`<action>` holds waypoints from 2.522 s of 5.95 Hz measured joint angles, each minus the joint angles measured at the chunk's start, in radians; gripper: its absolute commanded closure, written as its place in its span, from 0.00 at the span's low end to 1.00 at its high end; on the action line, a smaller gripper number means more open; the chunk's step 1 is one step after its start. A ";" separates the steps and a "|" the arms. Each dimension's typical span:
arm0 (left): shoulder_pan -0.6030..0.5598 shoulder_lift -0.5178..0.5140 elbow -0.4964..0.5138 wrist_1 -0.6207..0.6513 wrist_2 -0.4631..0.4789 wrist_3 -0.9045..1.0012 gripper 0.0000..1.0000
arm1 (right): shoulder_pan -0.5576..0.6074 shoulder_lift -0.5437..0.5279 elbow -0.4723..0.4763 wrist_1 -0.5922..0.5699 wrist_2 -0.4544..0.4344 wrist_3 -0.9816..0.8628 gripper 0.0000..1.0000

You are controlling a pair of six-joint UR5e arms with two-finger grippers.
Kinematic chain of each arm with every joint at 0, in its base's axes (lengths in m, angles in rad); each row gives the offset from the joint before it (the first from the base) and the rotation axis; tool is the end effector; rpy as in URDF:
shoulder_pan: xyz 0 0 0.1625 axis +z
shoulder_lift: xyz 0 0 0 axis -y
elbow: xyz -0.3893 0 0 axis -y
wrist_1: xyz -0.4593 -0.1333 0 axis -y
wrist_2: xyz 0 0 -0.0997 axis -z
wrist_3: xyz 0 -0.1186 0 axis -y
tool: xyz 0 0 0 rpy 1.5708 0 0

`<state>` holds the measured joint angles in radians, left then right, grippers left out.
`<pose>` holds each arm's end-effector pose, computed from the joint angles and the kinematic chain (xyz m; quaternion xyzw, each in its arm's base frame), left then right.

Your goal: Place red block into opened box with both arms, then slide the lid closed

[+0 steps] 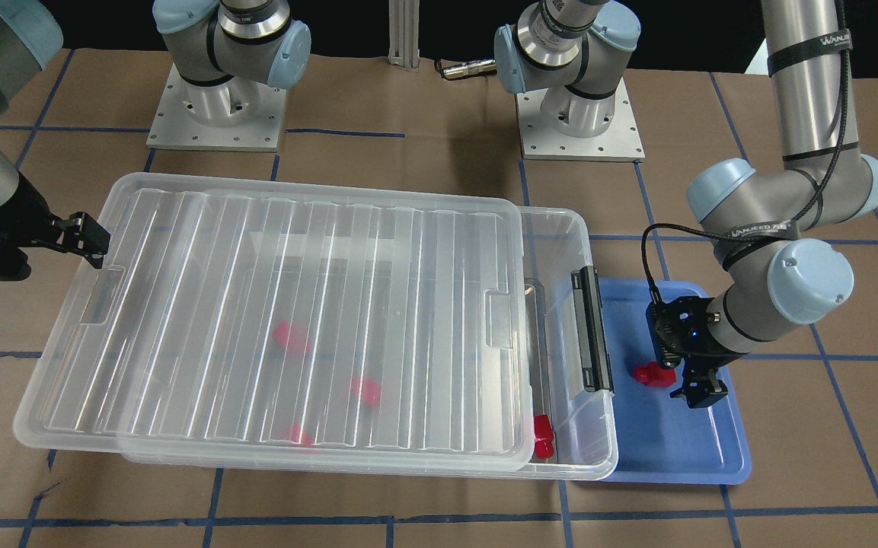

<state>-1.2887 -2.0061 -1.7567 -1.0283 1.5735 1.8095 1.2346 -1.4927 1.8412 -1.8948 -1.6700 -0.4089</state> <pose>0.0470 -0.6399 0.1221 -0.6911 -0.7217 -0.0209 0.0334 -0.0696 -0.5677 0.2733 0.0369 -0.9980 -0.0294 0.0417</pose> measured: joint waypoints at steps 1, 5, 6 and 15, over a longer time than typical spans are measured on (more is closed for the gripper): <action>-0.002 -0.023 -0.005 0.008 0.002 0.018 0.13 | -0.001 0.000 0.000 -0.008 -0.010 -0.009 0.00; -0.003 -0.036 -0.007 0.011 0.011 0.039 1.00 | -0.030 0.009 0.000 -0.034 -0.031 -0.055 0.00; -0.006 -0.027 0.001 0.006 0.011 0.035 1.00 | -0.047 0.011 0.000 -0.038 -0.031 -0.072 0.00; -0.333 0.177 0.135 -0.313 -0.059 -0.358 1.00 | -0.153 0.012 -0.007 -0.078 -0.043 -0.191 0.00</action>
<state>-1.6215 -1.8293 -1.6220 -1.3408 1.5147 1.4511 1.0813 -1.4807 1.8339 -1.9725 -1.7134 -0.5995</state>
